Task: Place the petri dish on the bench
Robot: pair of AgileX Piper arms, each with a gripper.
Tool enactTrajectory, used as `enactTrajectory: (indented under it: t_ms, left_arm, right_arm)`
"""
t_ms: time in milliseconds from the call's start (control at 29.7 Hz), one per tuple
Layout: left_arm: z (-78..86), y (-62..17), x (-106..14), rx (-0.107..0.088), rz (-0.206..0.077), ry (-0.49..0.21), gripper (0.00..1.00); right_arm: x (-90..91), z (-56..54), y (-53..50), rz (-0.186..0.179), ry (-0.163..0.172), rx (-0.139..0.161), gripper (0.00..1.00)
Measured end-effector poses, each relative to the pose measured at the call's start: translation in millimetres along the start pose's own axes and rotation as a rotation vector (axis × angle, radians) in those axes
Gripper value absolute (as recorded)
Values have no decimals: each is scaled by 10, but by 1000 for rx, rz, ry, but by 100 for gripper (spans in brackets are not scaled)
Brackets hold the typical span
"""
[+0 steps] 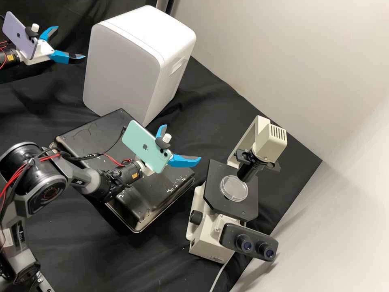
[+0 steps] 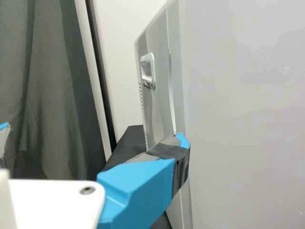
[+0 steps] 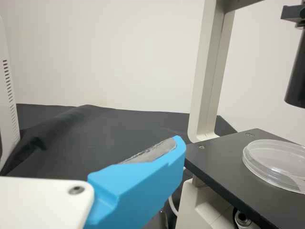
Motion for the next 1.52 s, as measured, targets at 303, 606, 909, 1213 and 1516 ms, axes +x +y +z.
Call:
enactTrajectory:
  t_ms: [303, 606, 909, 1213, 1516]
  left_arm:
    - [0, 0, 0, 0, 0, 0, 100]
    - [88, -82, -118, -14, -42, -63, 100]
    - [427, -115, -622, -44, -60, -239, 100]
    - [574, -115, -1096, -93, -68, -377, 100]
    - [664, -186, -1496, -104, -83, -492, 100]
  right_arm:
    - [0, 0, 0, 0, 0, 0, 100]
    - [0, 0, 0, 0, 0, 0, 100]
    - [0, 0, 0, 0, 0, 0, 100]
    - [0, 0, 0, 0, 0, 0, 100]
    - [0, 0, 0, 0, 0, 0, 100]
